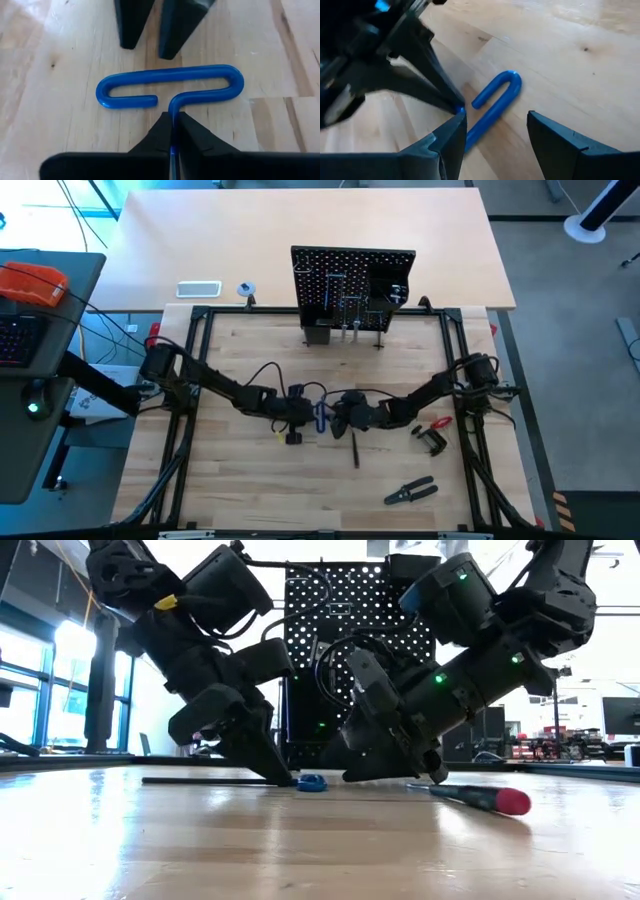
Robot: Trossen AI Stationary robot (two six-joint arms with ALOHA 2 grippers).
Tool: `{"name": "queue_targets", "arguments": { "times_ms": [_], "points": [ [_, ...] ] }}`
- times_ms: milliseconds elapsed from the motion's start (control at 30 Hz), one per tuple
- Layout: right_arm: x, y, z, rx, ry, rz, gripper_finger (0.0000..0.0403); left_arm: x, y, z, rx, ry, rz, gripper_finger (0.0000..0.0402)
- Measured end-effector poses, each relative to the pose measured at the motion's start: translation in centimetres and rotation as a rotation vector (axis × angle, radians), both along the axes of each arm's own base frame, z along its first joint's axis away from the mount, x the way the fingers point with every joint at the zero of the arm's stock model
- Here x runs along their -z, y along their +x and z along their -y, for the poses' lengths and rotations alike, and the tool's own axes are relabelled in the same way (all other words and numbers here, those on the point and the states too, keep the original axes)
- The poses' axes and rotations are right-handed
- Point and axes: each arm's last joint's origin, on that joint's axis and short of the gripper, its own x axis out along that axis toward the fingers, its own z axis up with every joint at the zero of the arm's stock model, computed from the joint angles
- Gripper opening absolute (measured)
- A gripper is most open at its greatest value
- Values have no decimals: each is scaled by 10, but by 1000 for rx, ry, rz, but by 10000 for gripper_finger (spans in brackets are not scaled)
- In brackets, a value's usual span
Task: Hang tools onto peg board
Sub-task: Hang the spring puller on the pegboard
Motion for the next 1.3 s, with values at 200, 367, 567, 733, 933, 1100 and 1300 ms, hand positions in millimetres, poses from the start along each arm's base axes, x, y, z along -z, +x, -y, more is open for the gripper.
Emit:
{"name": "queue_targets", "arguments": {
  "times_ms": [200,367,567,733,933,1100,1300],
  "points": [
    [-1,3,8,-11,75,11,206,-2,2,5,6,38,36,2],
    [-1,3,9,-32,113,7,206,-2,2,5,6,50,47,1],
    [3,1,8,-43,160,-38,206,-2,2,7,10,65,49,1],
    [4,0,9,-37,186,-50,206,-6,1,10,21,96,60,1],
    [3,3,11,-57,181,-76,206,-9,2,11,24,109,81,4],
    [4,4,14,-63,182,-101,206,-10,1,14,35,123,78,3],
    [2,3,13,-72,176,-100,206,-12,0,16,38,131,77,2]
  ]
}}
